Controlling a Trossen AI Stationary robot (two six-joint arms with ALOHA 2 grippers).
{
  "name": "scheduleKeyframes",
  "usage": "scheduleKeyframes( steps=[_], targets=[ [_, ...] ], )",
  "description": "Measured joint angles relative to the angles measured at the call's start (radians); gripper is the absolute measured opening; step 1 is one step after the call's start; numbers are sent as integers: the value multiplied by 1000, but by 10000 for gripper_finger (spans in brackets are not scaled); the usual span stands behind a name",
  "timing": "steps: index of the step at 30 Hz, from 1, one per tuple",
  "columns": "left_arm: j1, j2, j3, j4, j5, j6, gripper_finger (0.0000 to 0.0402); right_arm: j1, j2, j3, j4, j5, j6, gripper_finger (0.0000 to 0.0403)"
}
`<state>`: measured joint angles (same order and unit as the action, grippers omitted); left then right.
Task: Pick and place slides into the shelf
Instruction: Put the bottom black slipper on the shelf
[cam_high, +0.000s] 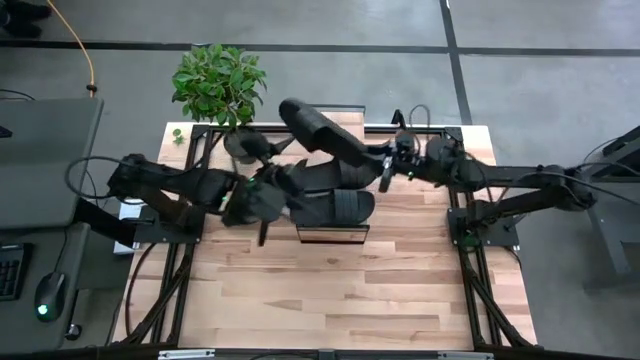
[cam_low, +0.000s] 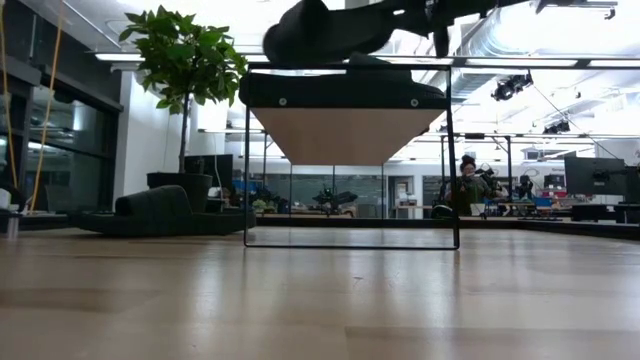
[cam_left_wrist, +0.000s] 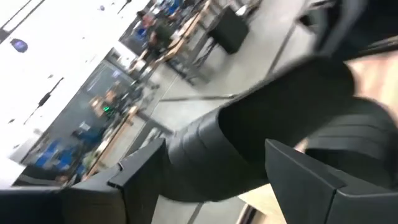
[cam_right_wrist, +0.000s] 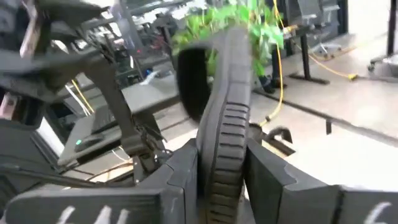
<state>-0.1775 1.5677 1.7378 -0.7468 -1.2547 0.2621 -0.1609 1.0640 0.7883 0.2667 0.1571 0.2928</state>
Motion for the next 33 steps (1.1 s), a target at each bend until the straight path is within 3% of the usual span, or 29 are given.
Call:
scheduleKeyframes(
  steps=[8,12,21,33],
  targets=[
    [-93,-62,1,-223,79,-147,227,-173,-104,-1,-54,-212,-13,62],
    [-93,-69,1,-354,75,-255,213,-239,-96,-2,-60,-261,-5,39],
    [-106,-68,2,-590,65,-474,183,-346,-95,-3,-60,-326,48,37],
    [-214,-68,2,-648,69,-533,166,-551,-25,-3,-5,-567,257,37]
  ],
)
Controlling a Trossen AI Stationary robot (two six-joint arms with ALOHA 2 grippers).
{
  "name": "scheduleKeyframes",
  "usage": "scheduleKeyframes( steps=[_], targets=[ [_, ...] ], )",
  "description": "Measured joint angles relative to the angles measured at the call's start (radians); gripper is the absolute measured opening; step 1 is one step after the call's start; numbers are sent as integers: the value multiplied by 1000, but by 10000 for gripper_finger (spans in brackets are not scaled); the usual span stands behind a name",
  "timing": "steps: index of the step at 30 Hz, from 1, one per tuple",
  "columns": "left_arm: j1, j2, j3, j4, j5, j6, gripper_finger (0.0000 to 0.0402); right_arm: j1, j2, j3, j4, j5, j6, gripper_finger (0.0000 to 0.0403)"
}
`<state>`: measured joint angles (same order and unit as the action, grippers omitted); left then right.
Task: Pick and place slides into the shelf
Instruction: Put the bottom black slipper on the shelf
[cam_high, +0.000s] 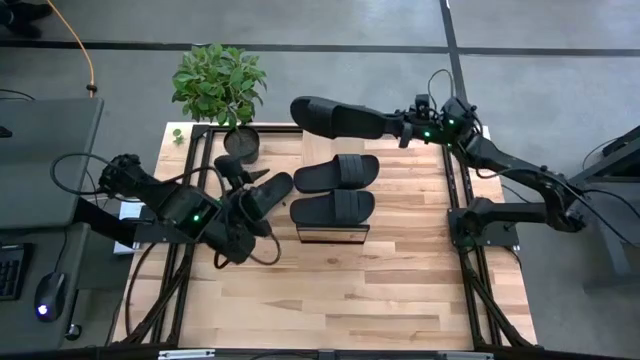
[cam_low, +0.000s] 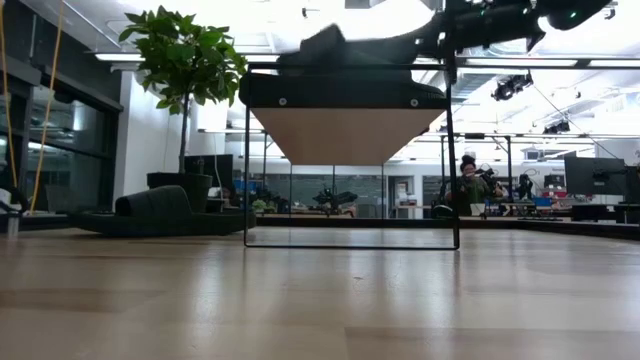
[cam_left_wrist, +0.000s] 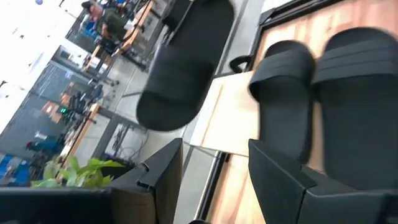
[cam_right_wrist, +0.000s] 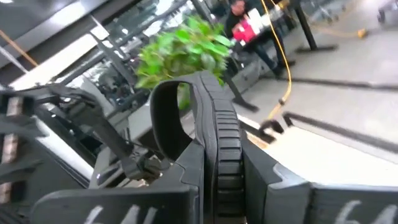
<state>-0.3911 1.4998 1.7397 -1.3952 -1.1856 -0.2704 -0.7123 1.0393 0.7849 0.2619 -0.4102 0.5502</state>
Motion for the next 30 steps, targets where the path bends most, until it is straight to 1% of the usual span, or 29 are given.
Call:
scheduleKeyframes(
  steps=[3,6,9,14,16,20,23,30],
  targets=[
    [-34,0,0,0,-1,-11,165,-34,52,0,7,-25,19,37],
    [-62,0,0,-1,-1,-25,166,-56,116,-1,67,-74,50,37],
    [-85,0,0,-13,-5,-29,165,-68,178,-1,169,-102,90,36],
    [-97,0,0,-42,-6,-64,161,-103,288,-1,345,-155,207,35],
    [-96,0,0,-64,-3,-94,161,-118,328,-1,380,-176,247,35],
    [-96,0,0,-108,-3,-132,161,-139,386,-1,387,-231,280,35],
    [-96,0,0,-117,-3,-135,161,-141,409,-1,378,-239,281,35],
    [-94,0,0,-154,-15,-135,161,-157,419,-1,306,-298,288,35]
  ],
)
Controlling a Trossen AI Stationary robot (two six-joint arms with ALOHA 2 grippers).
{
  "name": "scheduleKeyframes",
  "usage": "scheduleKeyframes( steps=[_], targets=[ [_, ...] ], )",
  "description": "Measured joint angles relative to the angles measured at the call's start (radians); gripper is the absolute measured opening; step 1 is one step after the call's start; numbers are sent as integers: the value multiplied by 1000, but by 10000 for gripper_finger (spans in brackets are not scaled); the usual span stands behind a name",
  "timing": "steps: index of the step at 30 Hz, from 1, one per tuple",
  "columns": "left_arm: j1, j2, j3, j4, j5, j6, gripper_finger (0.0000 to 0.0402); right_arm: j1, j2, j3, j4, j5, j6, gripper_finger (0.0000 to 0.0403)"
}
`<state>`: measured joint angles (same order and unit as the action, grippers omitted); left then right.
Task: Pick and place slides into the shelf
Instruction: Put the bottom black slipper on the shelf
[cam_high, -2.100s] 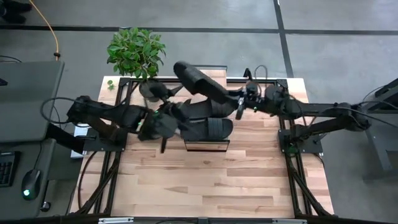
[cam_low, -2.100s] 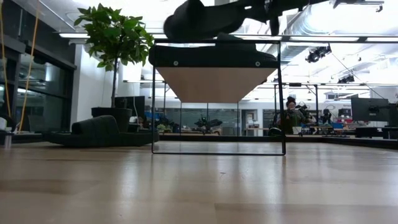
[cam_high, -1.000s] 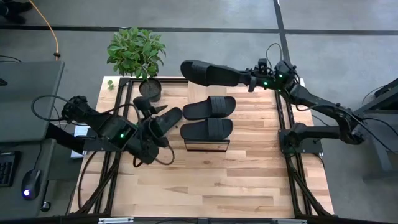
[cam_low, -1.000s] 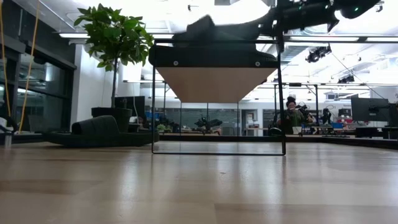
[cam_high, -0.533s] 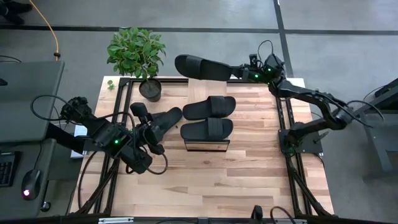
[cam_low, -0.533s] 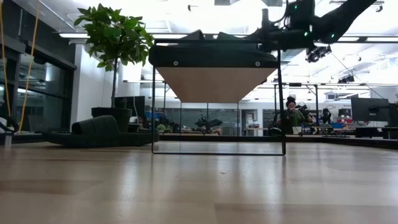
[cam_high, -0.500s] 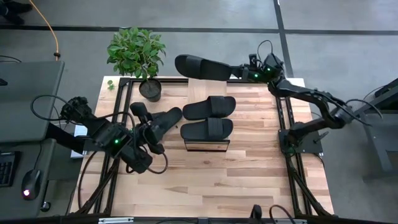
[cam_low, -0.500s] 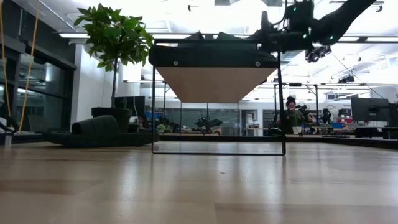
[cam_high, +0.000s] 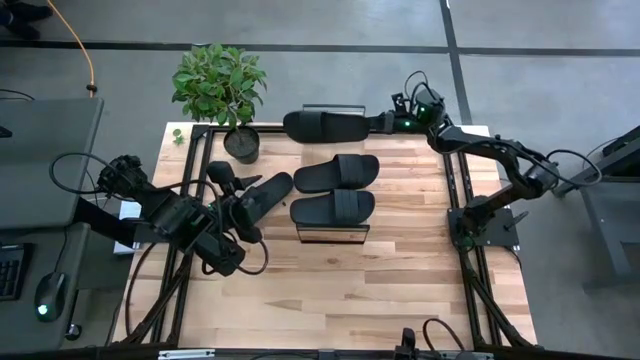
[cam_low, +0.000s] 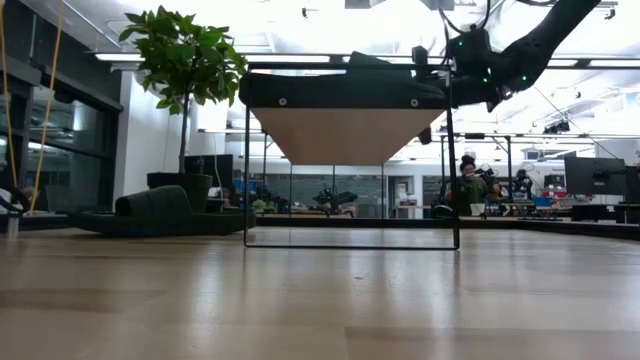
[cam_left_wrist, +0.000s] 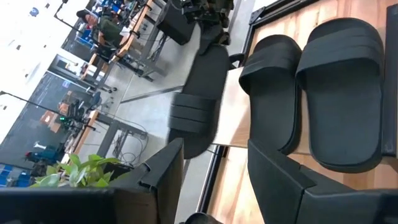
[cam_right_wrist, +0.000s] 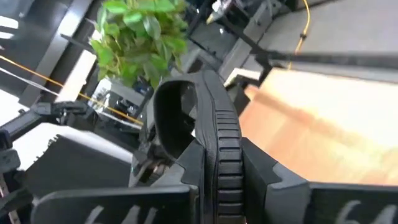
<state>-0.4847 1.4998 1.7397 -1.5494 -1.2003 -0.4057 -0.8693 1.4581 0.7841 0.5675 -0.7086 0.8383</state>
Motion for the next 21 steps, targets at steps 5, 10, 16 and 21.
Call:
scheduleKeyframes(
  steps=[5,10,16,21],
  targets=[
    [0,0,0,1,4,1,161,-7,-8,0,-53,-5,-2,35],
    [0,0,0,1,3,-2,161,-3,-9,0,-111,-30,-4,35],
    [0,0,0,1,-5,-2,161,6,-9,0,-123,-104,50,35],
    [0,0,0,0,-8,-2,161,12,-56,0,-185,-112,72,35]
  ],
)
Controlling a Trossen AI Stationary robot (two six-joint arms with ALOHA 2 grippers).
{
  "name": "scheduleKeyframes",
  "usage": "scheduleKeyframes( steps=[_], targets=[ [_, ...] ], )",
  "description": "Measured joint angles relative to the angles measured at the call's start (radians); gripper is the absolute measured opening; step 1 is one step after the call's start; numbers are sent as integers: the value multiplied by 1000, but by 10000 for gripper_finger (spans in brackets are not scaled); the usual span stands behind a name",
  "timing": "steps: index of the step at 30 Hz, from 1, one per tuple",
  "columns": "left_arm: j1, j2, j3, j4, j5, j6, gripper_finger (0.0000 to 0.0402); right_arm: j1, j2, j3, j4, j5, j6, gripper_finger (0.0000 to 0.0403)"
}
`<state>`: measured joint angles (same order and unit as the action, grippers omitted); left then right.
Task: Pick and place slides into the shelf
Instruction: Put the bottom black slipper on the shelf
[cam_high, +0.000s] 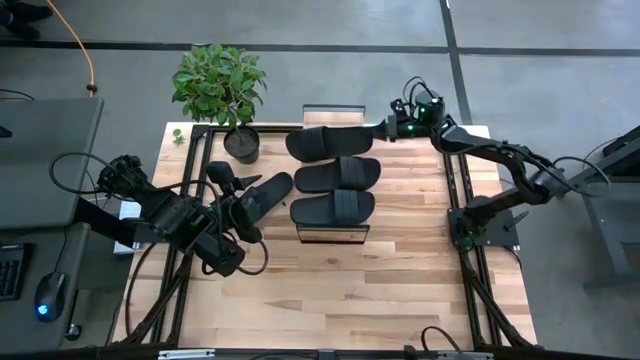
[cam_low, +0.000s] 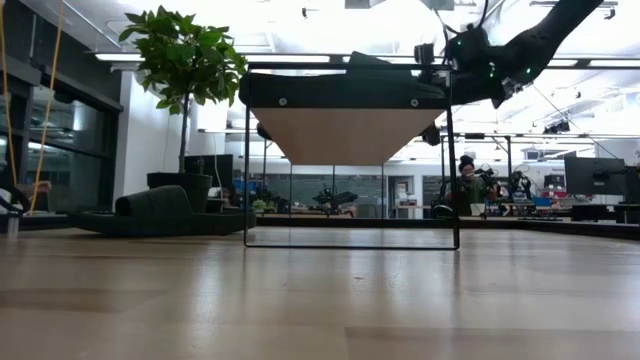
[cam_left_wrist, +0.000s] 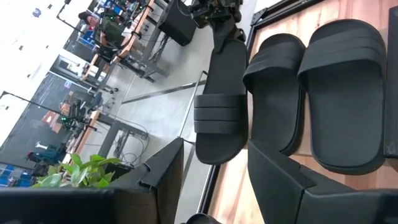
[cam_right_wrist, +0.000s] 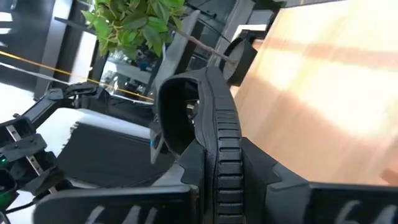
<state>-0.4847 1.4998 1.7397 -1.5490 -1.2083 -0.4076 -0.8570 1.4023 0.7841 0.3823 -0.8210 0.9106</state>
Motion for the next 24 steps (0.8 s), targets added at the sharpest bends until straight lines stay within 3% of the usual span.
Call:
scheduleKeyframes(
  steps=[10,20,24],
  targets=[
    [0,0,0,-1,2,-34,161,0,-148,0,-333,112,-168,34],
    [0,0,0,-2,4,-35,161,20,-94,1,-345,92,-197,34],
    [0,0,0,-3,-4,-28,161,21,-80,1,-353,61,-186,56]
  ],
)
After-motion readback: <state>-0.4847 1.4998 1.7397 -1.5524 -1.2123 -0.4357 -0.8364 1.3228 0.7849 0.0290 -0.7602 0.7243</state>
